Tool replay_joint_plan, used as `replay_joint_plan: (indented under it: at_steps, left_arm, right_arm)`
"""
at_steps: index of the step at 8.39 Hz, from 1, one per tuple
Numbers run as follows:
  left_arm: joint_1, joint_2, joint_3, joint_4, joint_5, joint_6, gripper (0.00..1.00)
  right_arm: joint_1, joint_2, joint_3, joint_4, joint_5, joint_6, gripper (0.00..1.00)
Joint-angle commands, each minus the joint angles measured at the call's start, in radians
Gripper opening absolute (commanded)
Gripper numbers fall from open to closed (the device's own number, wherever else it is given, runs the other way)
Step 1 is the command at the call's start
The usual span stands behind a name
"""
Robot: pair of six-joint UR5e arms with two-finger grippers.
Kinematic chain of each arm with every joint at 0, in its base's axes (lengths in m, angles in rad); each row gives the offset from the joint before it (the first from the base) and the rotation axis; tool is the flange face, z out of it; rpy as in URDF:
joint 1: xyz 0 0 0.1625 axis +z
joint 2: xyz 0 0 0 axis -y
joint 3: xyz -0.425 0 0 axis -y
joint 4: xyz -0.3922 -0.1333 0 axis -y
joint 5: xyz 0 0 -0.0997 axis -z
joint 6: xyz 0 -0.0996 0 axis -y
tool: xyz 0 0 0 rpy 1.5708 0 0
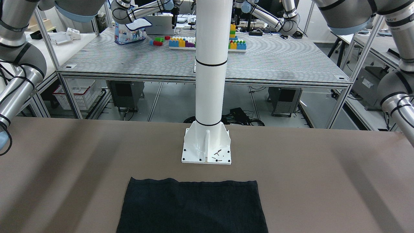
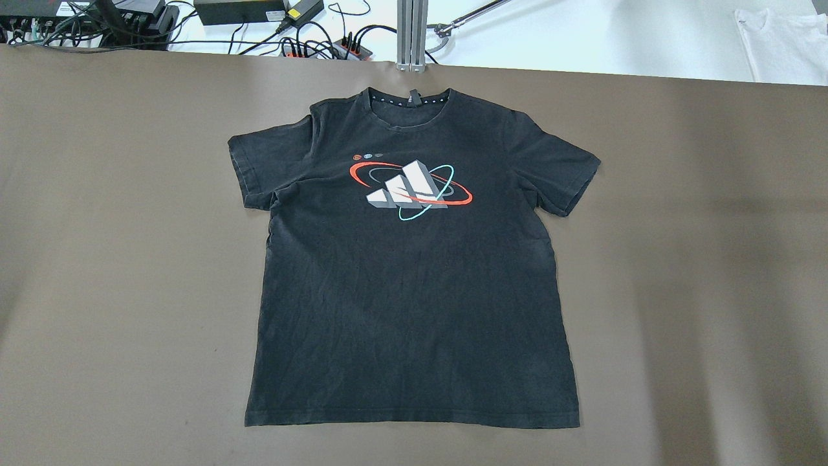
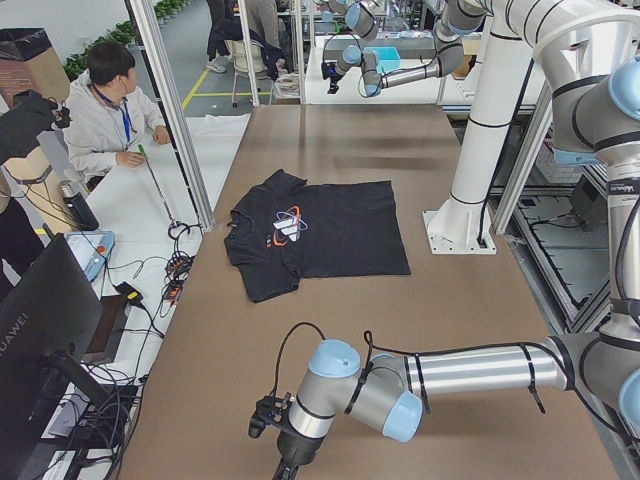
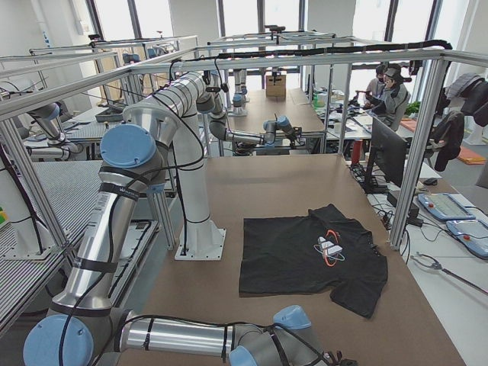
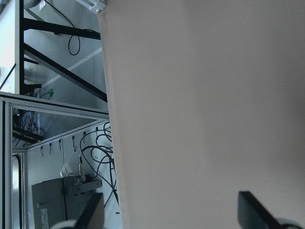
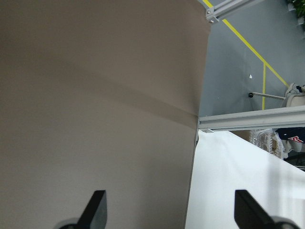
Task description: Fold clothes
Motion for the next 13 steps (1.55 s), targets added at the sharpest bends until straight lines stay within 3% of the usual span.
replay_joint_plan:
  at_steps: [1, 10, 13]
  left_arm:
    - [0.001, 0.003, 0.001, -0.002, 0.002, 0.001, 1.00]
    - [0.002, -0.020, -0.010, -0.002, -0.004, -0.001, 1.00]
    - [-0.001, -0.083, 0.007, 0.000, 0.002, -0.016, 1.00]
  right_arm:
    - [0.001, -0.003, 0.001, -0.001, -0.019, 0.001, 0.94]
    - [-0.004, 0.031, 0.026, 0.026, -0.006, 0.008, 0.94]
    - [-0.004, 0.023, 0.024, 0.026, -0.001, 0.028, 0.94]
